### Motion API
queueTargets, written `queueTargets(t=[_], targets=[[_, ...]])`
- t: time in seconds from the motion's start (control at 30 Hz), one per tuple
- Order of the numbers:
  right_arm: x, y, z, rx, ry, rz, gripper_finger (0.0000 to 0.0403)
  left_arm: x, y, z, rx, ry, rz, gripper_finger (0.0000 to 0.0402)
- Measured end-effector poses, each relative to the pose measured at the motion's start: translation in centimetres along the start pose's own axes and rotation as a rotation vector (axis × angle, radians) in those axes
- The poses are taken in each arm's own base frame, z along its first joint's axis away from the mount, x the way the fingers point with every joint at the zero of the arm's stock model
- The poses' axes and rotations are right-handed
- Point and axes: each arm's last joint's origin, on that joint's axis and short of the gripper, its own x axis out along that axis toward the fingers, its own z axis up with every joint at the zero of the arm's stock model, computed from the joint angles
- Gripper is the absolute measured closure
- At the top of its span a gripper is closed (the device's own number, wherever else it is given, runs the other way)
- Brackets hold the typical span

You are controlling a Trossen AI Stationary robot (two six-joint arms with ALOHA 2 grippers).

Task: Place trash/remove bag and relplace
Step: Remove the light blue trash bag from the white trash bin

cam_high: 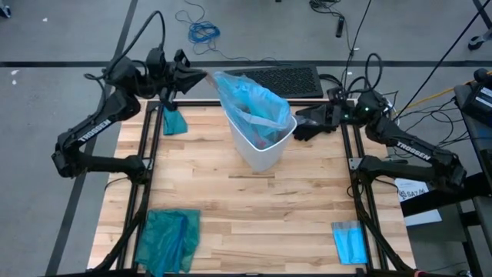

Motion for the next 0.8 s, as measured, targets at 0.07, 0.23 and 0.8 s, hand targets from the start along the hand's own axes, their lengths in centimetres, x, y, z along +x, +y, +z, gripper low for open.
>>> queueTargets(t=[0.07, 0.23, 0.8], targets=[[0.3, 0.0, -0.1, 0.003, 0.000, -0.003, 0.0282, -0.3, -0.3, -0.1, -0.018, 0.028, -0.004, 0.0401], [1.0, -1.0, -0.7, 0.003, 0.011, -0.008, 0.0229, -0.8, -0.8, 0.0, -0.043, 0.051, 0.002, 0.0401], [2.3, -5.1, -3.6, 0.297, -0.166, 0.275, 0.0283, -1.3, -1.1, -0.1, -0.099, 0.085, 0.016, 0.0402]])
